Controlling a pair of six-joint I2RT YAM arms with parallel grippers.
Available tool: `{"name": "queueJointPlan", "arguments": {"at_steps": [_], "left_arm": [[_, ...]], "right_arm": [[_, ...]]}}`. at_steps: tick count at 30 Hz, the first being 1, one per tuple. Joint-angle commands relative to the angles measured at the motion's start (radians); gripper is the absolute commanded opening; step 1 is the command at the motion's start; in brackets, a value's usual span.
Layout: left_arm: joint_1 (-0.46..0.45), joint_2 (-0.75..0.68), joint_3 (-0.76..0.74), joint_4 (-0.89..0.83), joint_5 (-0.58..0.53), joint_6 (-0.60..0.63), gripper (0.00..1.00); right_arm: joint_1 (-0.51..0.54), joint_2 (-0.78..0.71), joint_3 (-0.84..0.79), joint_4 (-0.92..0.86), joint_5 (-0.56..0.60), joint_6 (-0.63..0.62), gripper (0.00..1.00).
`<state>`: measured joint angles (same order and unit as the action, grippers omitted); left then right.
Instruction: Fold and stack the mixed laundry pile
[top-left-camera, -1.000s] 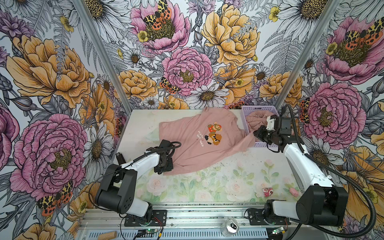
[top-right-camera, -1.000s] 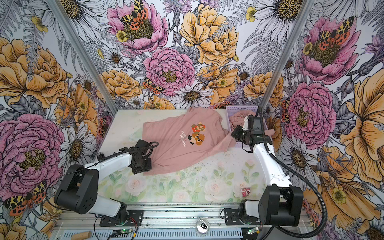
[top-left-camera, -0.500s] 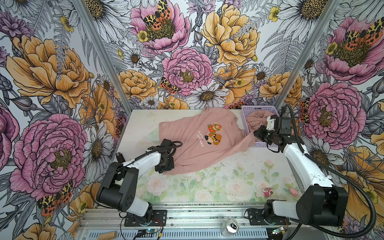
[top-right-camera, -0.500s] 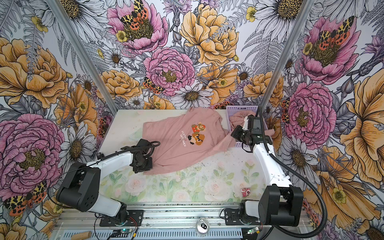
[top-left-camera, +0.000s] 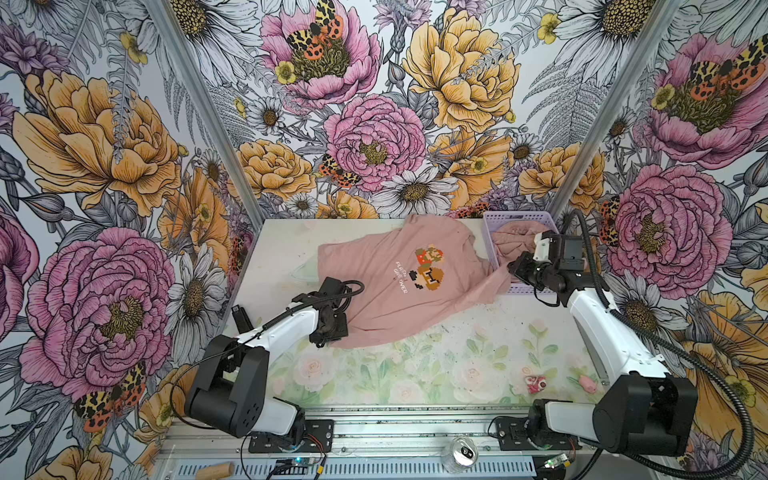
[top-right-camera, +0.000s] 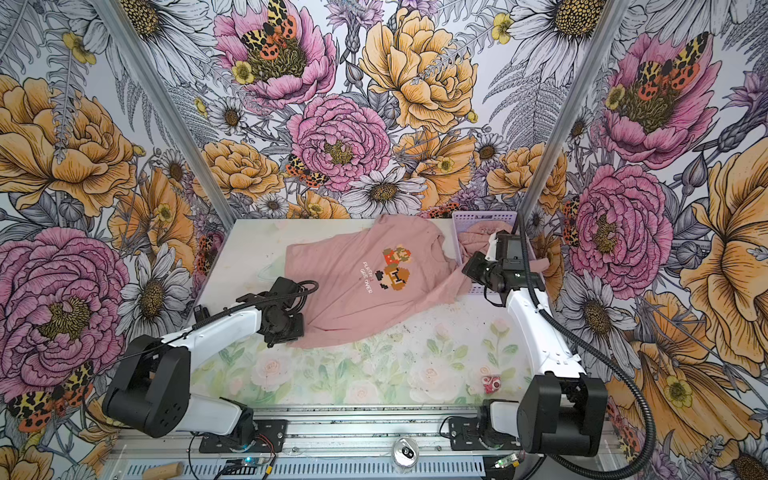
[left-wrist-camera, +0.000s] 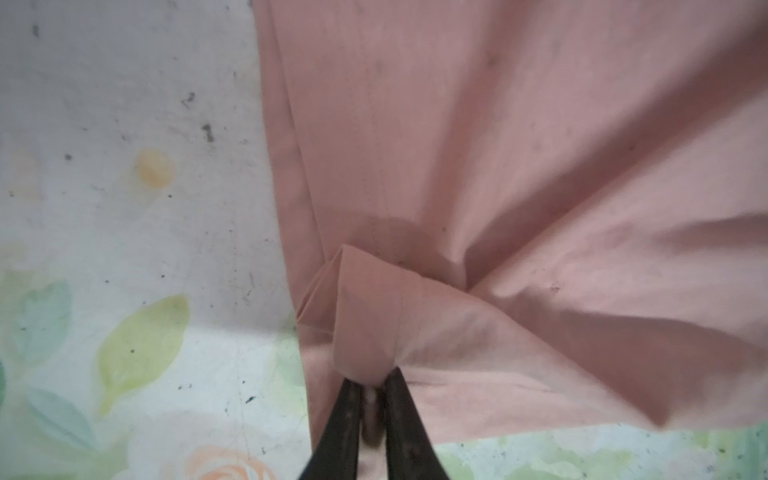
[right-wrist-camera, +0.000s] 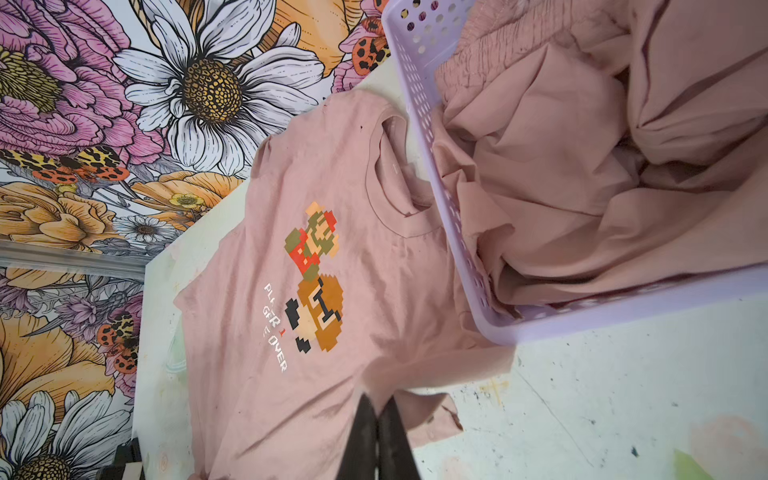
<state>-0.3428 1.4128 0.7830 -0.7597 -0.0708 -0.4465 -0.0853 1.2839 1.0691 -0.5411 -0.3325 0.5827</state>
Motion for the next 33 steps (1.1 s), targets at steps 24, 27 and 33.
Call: {"name": "queueJointPlan", "arguments": {"at_steps": [24,27,33], "left_arm": [[0.033,-0.306,0.262,-0.248,-0.126,-0.012,0.00],[0.039,-0.335,0.379,-0.268,-0.155,0.038,0.00],[0.052,-0.350,0.639,-0.273,-0.273,0.167,0.00]], "right_arm": [[-0.031,-0.103,0.233,-0.124,0.063,-0.060,0.00],[-0.033,-0.110,0.338,-0.167,0.082,-0.083,0.00],[-0.041,-0.109,0.578,-0.228,0.129,-0.115,0.00]]}}
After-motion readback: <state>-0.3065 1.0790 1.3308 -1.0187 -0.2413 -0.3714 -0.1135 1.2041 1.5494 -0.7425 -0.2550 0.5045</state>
